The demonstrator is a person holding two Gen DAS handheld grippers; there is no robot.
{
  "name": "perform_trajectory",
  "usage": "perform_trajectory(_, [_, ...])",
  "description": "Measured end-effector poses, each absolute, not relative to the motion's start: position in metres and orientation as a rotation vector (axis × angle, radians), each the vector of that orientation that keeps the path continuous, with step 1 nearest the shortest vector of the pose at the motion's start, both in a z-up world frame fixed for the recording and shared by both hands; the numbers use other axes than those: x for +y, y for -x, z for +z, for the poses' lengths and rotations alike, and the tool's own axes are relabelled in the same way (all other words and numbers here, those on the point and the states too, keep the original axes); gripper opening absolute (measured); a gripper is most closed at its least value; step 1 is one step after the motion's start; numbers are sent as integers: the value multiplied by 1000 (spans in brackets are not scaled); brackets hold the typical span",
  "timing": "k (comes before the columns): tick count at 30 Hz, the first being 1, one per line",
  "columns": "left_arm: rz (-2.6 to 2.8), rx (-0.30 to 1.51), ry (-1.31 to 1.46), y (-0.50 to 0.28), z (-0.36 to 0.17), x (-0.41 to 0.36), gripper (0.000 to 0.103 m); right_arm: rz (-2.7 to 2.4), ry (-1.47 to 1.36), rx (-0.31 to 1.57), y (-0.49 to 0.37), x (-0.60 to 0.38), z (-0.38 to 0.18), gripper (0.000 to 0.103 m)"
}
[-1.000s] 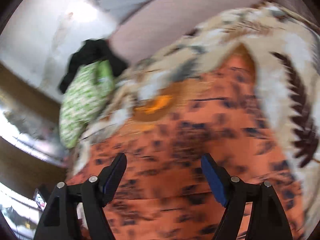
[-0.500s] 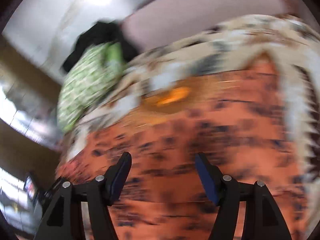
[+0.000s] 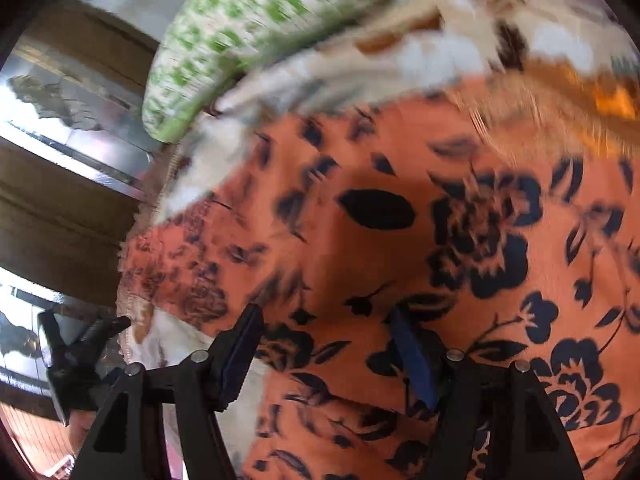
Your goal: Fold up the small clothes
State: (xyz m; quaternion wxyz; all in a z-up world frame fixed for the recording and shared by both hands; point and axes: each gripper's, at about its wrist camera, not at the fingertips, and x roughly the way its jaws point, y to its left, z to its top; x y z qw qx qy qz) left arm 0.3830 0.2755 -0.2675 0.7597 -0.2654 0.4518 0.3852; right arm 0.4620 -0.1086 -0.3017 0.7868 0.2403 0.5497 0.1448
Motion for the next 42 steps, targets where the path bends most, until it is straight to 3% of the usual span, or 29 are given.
perform_trajectory(10, [406,879,835,-404,-282,296,103,333,-502,1060,-394,-143,-266,70])
perform_trajectory(19, [360,764,938,-435,-286,308,102,269,-561,1018,-315,-222,-264,70])
perform_trajectory(22, [432,761,896,-451,-289,309,92,256,-565,1021,-302,-233,-265,70])
perform_trajectory(23, [451,758,862,-455,-285,307,75,246,-561,1030,-301,-237,-268,70])
perform_trajectory(24, [453,767,814,-464,-280,302,35,236,-556,1034,-301,-238,-270,70])
perform_trajectory(25, [430,786,801,-471,-280,299,19,223,-548,1033,-300,-241,-271,70])
perform_trajectory(26, [397,806,803,-477,-281,295,13,217,-546,1026,-300,-244,-271,70])
perform_trajectory(33, [308,739,625,-481,-233,232,10,169,-611,947,-311,-275,-280,70])
perform_trajectory(39, [122,661,402,-468,-172,121,10,15,-682,874,-328,-328,-293,68])
perform_trajectory(42, [105,664,313,-461,-169,79,11,7,-749,892,-334,-347,-301,68])
